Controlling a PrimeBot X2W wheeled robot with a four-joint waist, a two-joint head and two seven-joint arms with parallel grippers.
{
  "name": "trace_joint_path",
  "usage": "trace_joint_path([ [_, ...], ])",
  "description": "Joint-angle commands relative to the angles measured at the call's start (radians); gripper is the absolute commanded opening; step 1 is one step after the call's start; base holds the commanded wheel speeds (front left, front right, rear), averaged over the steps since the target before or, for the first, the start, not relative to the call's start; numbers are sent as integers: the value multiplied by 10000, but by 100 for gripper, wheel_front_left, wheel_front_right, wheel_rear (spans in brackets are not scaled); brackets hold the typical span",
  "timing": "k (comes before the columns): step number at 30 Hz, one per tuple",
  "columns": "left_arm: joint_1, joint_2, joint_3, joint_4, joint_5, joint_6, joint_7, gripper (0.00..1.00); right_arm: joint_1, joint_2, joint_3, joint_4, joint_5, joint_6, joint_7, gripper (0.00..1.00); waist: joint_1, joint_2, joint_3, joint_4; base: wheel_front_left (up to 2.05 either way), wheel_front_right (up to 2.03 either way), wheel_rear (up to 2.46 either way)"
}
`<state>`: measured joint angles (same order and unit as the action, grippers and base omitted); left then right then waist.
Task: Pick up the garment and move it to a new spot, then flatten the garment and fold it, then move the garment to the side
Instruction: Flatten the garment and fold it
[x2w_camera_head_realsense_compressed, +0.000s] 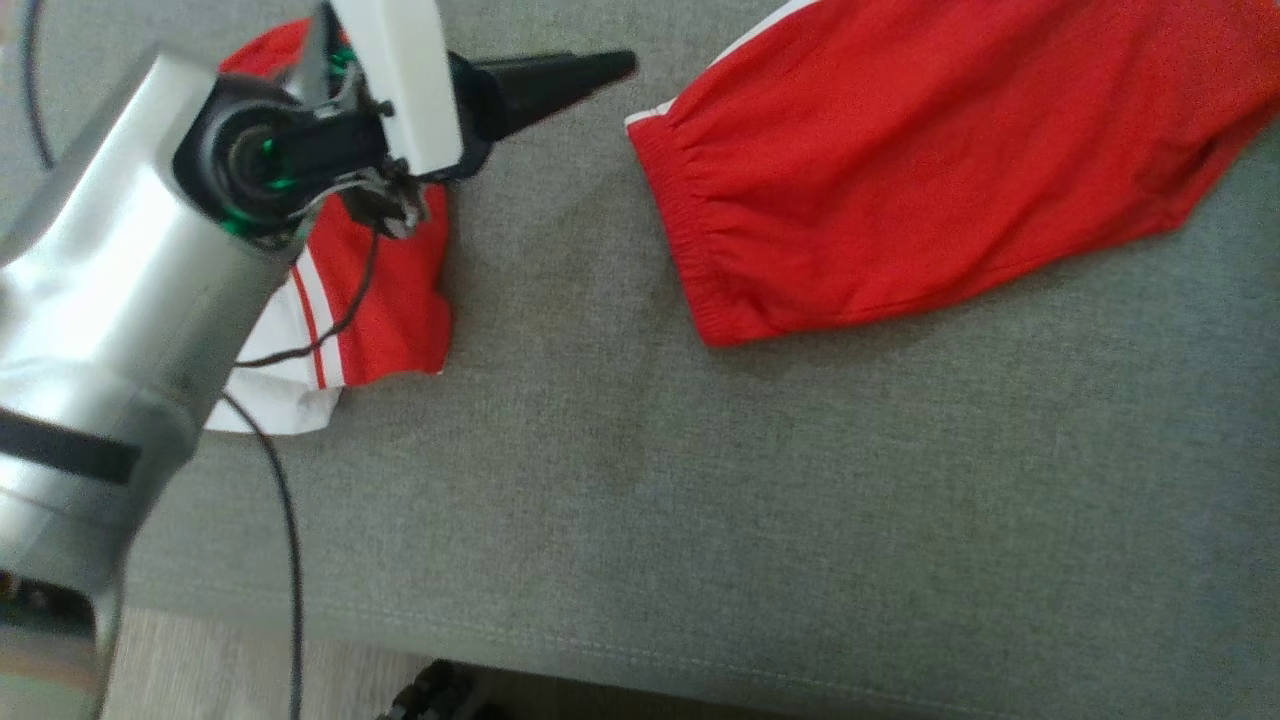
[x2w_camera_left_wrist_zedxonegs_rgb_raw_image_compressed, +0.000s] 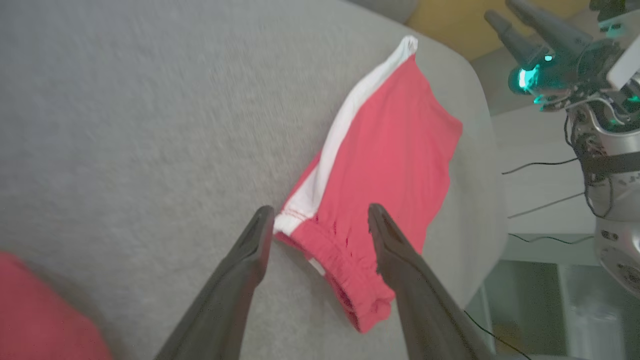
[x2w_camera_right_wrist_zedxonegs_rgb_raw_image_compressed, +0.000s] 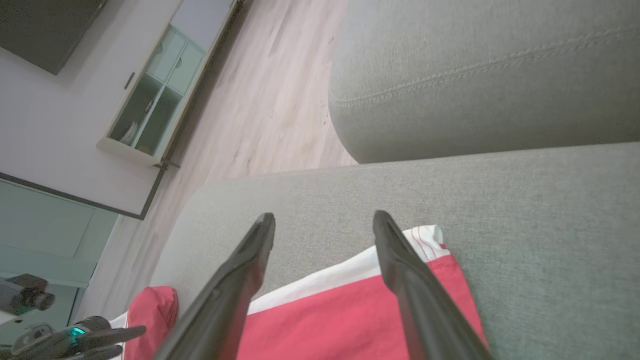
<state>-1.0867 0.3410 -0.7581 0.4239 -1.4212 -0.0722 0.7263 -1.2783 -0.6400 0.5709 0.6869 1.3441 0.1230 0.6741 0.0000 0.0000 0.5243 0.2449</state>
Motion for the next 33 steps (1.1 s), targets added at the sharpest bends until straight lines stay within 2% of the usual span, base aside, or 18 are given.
trace_joint_path([
  [1,-233,651,410,-376,361,-107,-347,100,386,-132,-139,-473,55,77,-325,100,0,0,-225,-64,0,0,0],
  [4,-29,940,448,-872,1696,-159,-2148,100,1162,-478,-135,-1180,-240,77,-1624,100,0,0,-453,-85,0,0,0],
  [7,328,1064,352,-1322,3460,378,-4326,100,1891,-809,66,-1278,-773,77,-2827,100,0,0,-613,-41,0,0,0],
  [10,953,828,309,-1881,4713,1287,-6233,100,2366,-986,362,-969,-1220,77,-3606,100,0,0,-694,106,0,0,0],
  [14,1802,486,56,-2715,6372,2726,-8347,100,2542,-1097,841,-284,-1643,77,-3804,100,0,0,-649,432,0,0,0],
  [17,2610,126,-153,-3181,7193,3596,-9433,100,2509,-1066,1186,425,-1824,77,-3507,100,0,0,-650,696,0,0,0],
  [19,3183,-130,-191,-3361,7524,3945,-9720,100,2469,-1041,1409,881,-1870,77,-3141,100,0,0,-661,854,0,0,0],
  [22,4162,-631,-97,-3522,7656,4095,-9855,100,2411,-929,1699,1543,-1774,77,-2270,100,0,0,-716,1048,0,0,0],
  [24,4830,-1027,298,-3698,7640,4049,-9871,100,2422,-861,1806,1863,-1557,77,-1638,100,0,0,-784,1158,0,0,0],
  [27,5866,-1426,862,-3743,7950,3811,-9876,100,2470,-711,2049,2197,-1361,77,-649,100,0,0,-977,1250,0,0,0],
  [33,7279,-2222,1889,-3770,8807,3136,-9878,100,2542,-475,2304,2410,-1059,77,454,100,0,0,-1106,1443,0,0,0],
])
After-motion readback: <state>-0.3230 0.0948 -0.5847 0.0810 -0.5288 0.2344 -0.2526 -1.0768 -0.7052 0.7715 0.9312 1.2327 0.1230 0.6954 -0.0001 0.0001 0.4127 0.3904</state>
